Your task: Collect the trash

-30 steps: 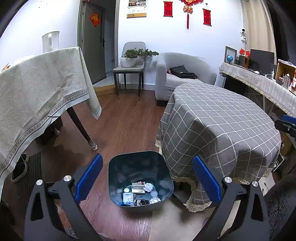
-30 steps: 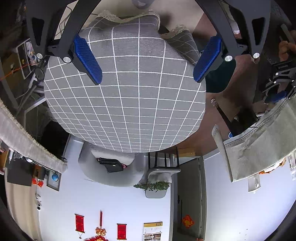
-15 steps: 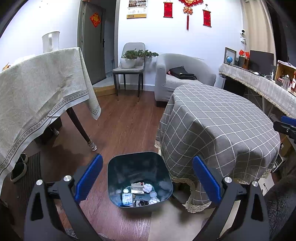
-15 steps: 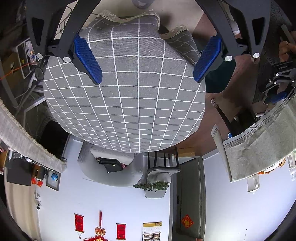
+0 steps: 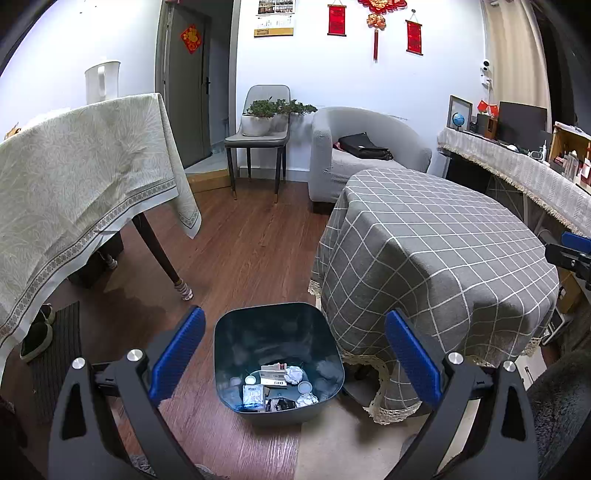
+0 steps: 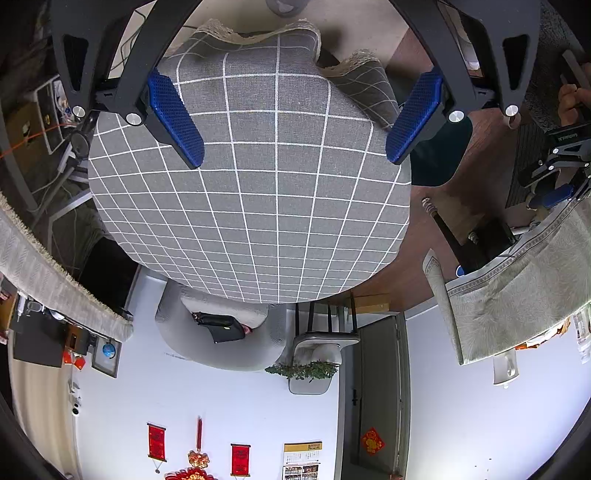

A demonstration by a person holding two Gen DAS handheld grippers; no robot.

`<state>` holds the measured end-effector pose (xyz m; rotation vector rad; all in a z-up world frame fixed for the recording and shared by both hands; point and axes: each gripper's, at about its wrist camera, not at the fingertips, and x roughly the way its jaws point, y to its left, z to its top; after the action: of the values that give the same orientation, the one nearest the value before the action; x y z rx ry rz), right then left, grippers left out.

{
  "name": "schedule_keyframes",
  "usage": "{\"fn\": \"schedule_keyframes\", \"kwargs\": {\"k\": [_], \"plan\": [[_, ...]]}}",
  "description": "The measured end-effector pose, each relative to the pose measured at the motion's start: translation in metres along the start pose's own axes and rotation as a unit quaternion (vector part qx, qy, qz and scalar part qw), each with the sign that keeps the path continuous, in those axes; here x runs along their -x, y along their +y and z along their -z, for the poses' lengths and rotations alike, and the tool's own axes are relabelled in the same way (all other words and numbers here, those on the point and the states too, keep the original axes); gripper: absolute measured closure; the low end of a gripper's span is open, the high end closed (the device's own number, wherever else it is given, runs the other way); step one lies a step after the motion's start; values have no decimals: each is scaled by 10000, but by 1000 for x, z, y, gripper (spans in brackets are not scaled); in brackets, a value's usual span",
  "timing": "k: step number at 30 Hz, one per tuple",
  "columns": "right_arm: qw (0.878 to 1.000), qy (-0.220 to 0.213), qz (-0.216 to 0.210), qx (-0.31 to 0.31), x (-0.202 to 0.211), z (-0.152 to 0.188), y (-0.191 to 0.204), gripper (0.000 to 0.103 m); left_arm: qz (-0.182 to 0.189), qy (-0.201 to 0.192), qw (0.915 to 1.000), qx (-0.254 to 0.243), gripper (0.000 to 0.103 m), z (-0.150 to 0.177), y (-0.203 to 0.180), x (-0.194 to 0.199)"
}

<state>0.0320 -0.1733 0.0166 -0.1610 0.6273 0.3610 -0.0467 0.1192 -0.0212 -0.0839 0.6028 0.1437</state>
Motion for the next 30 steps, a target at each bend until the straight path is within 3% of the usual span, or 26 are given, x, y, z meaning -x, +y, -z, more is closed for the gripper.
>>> {"fn": "schedule_keyframes", "kwargs": {"k": [30], "plan": [[10000,0,27,83,0,-2,-2,3,13,6,10000,-7,4,0,0,-1]]}}
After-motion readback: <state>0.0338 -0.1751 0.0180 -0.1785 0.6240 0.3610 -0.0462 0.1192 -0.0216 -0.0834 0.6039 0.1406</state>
